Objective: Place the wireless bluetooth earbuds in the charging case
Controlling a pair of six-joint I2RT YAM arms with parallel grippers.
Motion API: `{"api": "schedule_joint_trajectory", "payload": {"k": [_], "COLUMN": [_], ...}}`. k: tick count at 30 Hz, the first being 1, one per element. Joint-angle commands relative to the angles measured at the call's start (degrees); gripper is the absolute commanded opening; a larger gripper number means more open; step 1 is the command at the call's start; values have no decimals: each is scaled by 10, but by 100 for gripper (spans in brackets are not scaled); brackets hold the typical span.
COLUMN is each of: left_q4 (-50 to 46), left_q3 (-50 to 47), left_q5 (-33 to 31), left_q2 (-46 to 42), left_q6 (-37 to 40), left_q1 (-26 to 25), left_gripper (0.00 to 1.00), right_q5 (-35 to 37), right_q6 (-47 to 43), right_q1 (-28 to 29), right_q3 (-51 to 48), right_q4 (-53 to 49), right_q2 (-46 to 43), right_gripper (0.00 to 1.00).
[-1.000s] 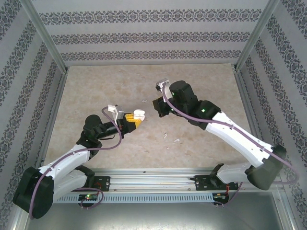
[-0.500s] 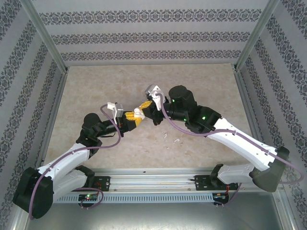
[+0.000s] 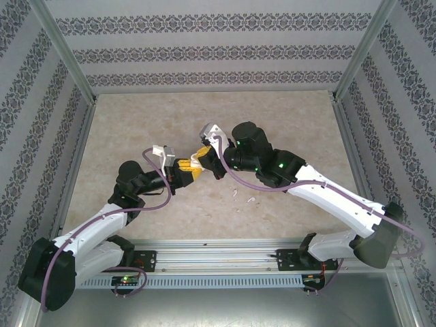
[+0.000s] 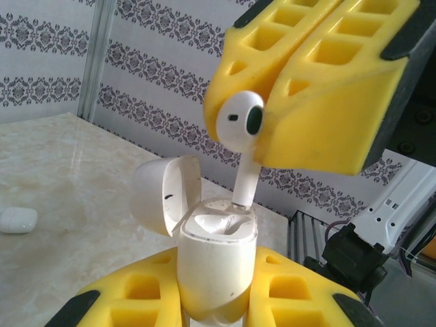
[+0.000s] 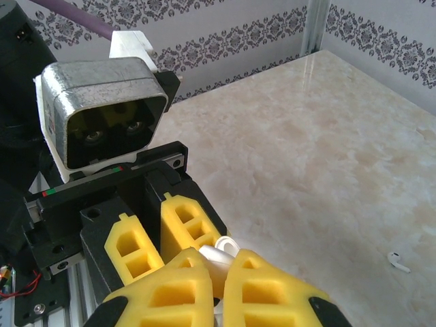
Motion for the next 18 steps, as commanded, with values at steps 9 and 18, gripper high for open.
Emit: {"api": "schedule_joint_trajectory", "payload": {"k": [9, 18], "left_q4": [61, 61], "left_q3": [23, 24], "left_q5": [13, 13], "left_q2": [-8, -8], "left_q6": [-21, -22], "left_q1": [-2, -2], "left_gripper": [0, 0], "right_q5": [-18, -38], "right_q6": [-18, -21], "right_q1": [5, 6], "right_q3": [-1, 3], "right_q4": [6, -11], "right_q2": [11, 24], "right_gripper": [5, 7]}}
